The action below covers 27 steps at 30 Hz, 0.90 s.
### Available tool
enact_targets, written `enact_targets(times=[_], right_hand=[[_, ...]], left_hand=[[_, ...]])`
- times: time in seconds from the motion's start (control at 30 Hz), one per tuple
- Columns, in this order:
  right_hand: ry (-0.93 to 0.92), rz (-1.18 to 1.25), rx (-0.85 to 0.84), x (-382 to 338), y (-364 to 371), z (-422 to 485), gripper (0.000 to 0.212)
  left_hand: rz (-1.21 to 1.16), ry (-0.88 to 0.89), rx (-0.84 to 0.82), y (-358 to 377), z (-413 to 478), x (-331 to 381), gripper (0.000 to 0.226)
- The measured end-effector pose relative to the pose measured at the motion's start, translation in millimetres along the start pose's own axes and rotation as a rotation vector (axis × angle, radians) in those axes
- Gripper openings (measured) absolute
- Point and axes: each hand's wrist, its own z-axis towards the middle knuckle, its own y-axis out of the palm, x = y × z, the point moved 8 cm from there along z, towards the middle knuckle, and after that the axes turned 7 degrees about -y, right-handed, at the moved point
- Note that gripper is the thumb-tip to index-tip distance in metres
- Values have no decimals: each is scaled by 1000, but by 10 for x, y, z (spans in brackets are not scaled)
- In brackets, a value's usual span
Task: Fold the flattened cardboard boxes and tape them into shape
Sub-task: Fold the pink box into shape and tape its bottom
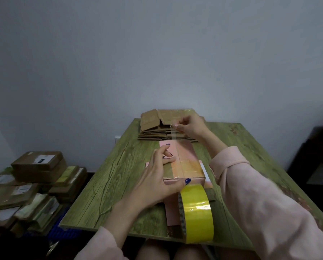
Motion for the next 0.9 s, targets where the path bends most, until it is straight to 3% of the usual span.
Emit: enact_targets(times=[0.47, 0.73, 0.9], right_hand=[[6, -62, -25, 45, 141, -28, 20], [-47, -18, 225, -102, 25, -118, 18], [9, 81, 150, -150, -35, -160, 18]], left_hand=[[160, 81, -57, -39, 22, 110, 84], [149, 83, -35, -37, 9, 105, 76], [149, 71, -39, -26, 16, 81, 81]])
